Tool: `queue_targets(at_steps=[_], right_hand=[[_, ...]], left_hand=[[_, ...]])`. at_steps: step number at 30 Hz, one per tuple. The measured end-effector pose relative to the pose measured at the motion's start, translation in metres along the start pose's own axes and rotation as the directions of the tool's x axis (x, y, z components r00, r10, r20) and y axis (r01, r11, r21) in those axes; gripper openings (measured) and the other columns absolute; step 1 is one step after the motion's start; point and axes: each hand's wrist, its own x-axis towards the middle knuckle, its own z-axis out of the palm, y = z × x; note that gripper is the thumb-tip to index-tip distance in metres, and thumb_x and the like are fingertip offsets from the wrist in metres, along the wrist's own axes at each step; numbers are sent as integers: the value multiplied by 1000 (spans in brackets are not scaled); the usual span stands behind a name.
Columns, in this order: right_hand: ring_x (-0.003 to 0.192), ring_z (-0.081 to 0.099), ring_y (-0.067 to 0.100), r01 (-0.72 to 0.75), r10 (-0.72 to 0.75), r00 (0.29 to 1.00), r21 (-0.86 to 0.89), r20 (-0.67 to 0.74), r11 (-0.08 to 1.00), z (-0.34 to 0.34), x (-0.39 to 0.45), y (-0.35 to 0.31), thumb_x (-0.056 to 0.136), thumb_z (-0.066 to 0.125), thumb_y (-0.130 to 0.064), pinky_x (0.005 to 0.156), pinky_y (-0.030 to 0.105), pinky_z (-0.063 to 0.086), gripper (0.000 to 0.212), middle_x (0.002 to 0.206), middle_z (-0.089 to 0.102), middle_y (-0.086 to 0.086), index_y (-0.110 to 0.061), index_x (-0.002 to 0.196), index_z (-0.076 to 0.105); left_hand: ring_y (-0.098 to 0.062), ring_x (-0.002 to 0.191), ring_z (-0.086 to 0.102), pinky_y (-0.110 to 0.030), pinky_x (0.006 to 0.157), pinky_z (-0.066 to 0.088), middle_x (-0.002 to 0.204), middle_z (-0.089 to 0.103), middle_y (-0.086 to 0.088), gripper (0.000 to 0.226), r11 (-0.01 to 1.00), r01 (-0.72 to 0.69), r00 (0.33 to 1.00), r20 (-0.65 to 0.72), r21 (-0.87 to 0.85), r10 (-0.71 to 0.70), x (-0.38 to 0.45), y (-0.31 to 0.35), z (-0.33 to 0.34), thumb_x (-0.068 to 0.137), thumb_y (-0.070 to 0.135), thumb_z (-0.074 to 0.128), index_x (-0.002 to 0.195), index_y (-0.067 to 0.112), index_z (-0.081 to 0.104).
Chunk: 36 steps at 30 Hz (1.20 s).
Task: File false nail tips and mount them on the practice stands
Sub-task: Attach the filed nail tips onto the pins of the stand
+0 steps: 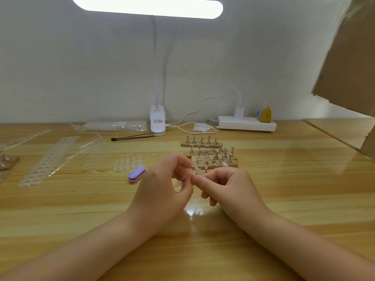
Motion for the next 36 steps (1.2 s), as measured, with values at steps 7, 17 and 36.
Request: queue_targets(at_steps=[7, 17, 36], right_hand=[[54, 52, 8, 337, -365, 931, -432, 19, 836, -2, 4, 6, 84, 73, -27, 53, 26, 44, 10, 59, 62, -5, -18, 80, 76], [55, 60, 8, 170, -187, 982, -321, -22, 932, -16, 8, 3, 87, 68, -24, 53, 20, 50, 11, 61, 66, -3, -28, 78, 70], [45, 46, 6, -303, 250, 951, 388, 181, 870, -18, 20, 10, 55, 80, -31, 35, 14, 32, 47, 59, 56, 1, -4, 92, 71]], left_hand=[[-6, 76, 59, -9, 64, 46, 74, 60, 8, 38, 998, 54, 998, 22, -10, -54, 2, -2, 0, 72, -3, 74, 88, 24, 53], [-1, 75, 57, -16, 65, 43, 83, 61, 11, 27, 859, 461, 858, 137, 222, -495, 17, -40, -19, 84, 20, 71, 106, 21, 55], [-18, 97, 60, -27, 86, 46, 107, 60, 1, 25, 959, 122, 988, 65, 255, -143, 23, -41, -24, 90, 12, 63, 115, 13, 64]])
